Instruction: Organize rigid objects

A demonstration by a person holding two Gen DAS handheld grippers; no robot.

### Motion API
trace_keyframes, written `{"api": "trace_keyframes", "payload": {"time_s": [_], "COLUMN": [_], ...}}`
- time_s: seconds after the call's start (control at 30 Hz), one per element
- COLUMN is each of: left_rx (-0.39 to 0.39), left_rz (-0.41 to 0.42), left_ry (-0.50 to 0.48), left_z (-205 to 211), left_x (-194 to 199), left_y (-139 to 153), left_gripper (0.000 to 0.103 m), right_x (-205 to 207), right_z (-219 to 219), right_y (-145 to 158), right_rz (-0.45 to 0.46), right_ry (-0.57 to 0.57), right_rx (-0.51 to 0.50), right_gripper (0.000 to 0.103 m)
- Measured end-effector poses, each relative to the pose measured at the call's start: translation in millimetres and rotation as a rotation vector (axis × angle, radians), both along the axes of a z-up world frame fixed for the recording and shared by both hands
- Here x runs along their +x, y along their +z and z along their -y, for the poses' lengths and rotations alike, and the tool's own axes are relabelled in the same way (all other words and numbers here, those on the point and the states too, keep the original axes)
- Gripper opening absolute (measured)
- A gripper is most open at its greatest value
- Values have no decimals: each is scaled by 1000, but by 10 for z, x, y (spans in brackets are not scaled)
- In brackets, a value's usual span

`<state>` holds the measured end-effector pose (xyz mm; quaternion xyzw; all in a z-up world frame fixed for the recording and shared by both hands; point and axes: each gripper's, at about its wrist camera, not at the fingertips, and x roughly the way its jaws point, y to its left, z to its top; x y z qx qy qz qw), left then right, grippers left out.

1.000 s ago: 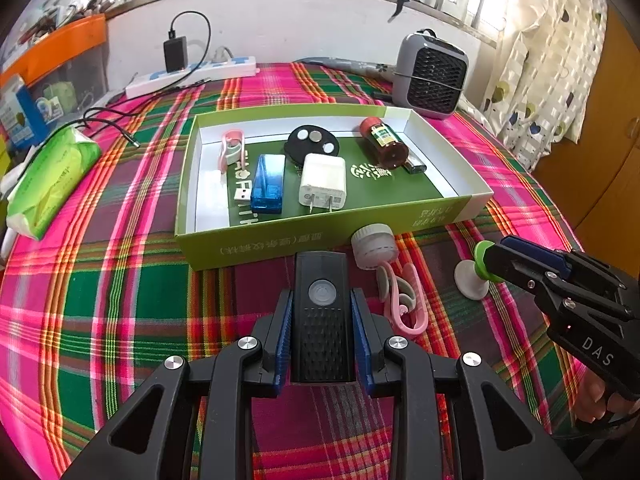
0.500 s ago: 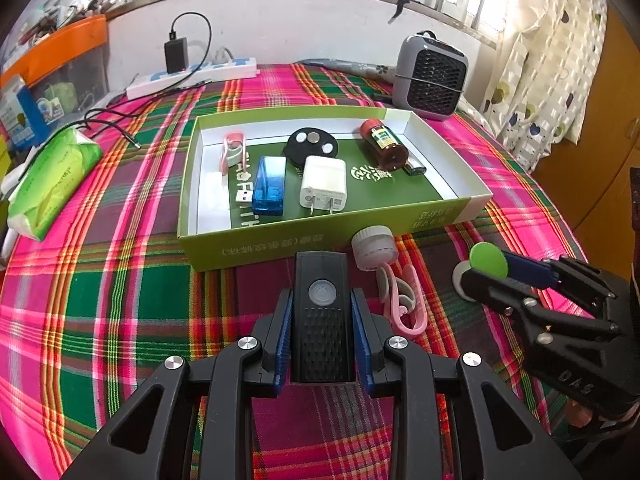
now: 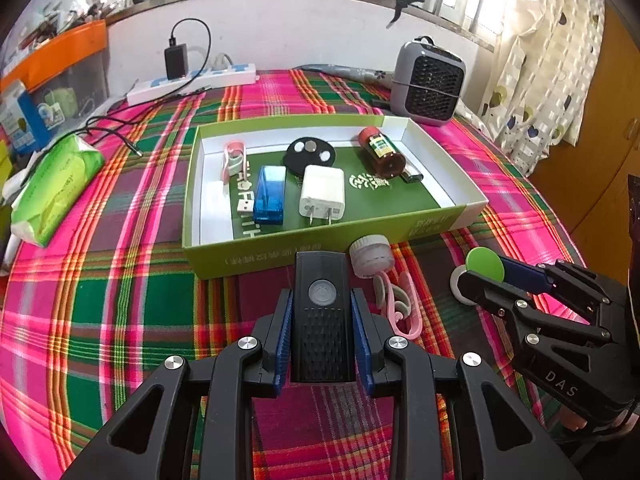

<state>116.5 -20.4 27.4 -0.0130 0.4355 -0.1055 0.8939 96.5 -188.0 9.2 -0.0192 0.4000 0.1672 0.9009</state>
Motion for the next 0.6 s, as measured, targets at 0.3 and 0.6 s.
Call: {"api": "trace_keyframes", "payload": {"time_s": [0.3, 0.6], "left_rx": [-8, -23], "left_rz": [26, 40], "left_ry": [3, 5], "left_z": [-36, -74], "left_x": [62, 236], "left_y": [158, 270], "left_gripper": [26, 26], "right_x": [-1, 117], "right_z": [39, 74], "right_y": [115, 285], "right_rz": [25, 58], "right_ry": [-5, -2], "right_rx": [28, 56], "right_gripper": [34, 33]}}
